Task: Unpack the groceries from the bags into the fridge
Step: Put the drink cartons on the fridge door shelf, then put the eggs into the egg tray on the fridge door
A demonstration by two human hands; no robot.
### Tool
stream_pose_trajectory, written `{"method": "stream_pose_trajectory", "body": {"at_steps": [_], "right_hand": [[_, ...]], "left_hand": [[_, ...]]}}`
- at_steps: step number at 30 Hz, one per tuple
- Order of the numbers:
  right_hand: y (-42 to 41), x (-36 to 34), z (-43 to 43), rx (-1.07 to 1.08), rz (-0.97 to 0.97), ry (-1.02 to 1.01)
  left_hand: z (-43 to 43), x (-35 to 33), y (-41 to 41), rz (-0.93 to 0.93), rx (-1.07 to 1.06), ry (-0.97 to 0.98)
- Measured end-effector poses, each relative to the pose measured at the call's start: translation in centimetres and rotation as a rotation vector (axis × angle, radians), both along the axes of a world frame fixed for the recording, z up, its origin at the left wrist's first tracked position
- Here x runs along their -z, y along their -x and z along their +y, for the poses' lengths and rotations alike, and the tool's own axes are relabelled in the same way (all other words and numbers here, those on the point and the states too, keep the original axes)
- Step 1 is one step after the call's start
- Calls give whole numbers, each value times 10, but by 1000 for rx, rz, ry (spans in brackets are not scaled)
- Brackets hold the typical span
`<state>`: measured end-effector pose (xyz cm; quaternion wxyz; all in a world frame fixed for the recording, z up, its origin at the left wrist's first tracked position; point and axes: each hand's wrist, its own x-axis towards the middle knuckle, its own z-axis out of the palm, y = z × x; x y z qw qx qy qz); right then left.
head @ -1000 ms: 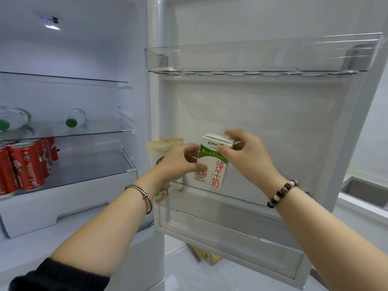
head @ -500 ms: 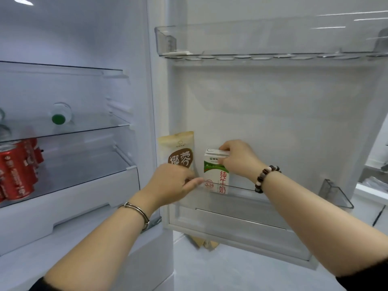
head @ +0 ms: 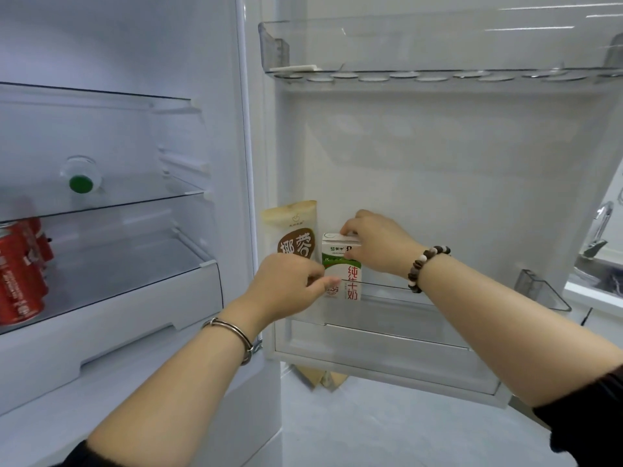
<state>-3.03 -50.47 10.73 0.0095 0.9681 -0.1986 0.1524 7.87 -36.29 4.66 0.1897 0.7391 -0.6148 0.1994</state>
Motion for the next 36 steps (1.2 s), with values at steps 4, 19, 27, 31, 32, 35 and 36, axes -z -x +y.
{"method": "stream_pose_trajectory", "body": {"at_steps": [4, 19, 27, 31, 32, 35, 36], "right_hand": [[0, 4, -1, 31, -30, 20], [63, 15, 5, 77, -233, -94], [171, 23, -3, 300, -517, 109], [242, 28, -7, 406, -571, 225], [261, 30, -8, 454, -564, 255], [322, 41, -7, 610, -548, 330], [343, 45, -6, 660, -540, 343]], "left_hand": [[0, 1, 0, -32, -10, 14], [-9, 4, 14, -174, 79, 125], [-69, -1, 97, -207, 290, 217], [-101, -3, 160, -145, 337, 154], [-109, -2, 178, -144, 357, 156], [-133, 3, 240, -129, 442, 178], [-140, 5, 264, -114, 478, 190]]}}
